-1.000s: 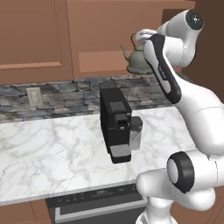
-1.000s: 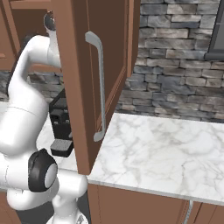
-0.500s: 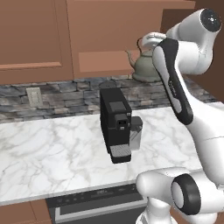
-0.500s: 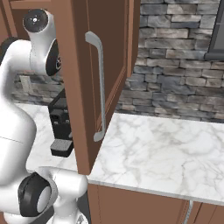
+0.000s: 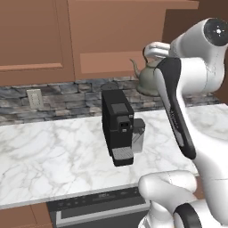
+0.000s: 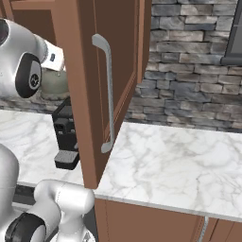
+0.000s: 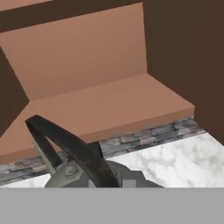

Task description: Open the cabinet, pick the kettle from the cabinet, and place it in the sink.

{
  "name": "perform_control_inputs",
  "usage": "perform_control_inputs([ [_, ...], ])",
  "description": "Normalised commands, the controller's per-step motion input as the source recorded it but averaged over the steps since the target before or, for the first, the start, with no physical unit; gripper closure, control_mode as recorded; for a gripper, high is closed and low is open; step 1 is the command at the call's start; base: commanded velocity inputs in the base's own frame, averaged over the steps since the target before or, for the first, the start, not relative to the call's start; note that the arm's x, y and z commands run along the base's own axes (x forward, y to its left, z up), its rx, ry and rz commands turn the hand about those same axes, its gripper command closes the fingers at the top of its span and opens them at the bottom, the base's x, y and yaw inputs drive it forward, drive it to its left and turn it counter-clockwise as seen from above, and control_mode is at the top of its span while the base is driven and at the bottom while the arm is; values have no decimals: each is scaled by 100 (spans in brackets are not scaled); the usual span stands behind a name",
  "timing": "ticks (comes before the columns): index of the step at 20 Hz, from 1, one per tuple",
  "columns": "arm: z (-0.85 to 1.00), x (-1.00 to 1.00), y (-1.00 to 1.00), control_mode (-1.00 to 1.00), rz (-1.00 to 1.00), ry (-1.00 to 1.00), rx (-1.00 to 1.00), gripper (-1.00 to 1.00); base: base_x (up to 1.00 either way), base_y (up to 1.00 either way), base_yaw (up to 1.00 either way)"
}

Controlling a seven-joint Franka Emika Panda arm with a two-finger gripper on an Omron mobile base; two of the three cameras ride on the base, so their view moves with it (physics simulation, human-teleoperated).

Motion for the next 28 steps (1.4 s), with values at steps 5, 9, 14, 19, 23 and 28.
perform_control_inputs([
  [5, -8, -57, 27, -100, -21, 0, 4, 100, 0, 0, 0],
  [9, -17, -52, 18, -100, -26, 0, 5, 100, 0, 0, 0],
  [14, -27, -45, 12, -100, -27, -3, 0, 100, 0, 0, 0],
  [19, -21, -36, 4, -100, -27, -9, 3, 100, 0, 0, 0],
  [23, -15, -34, 0, -100, -19, -5, 4, 100, 0, 0, 0],
  [28, -9, -21, -1, -100, -10, -4, 2, 100, 0, 0, 0],
])
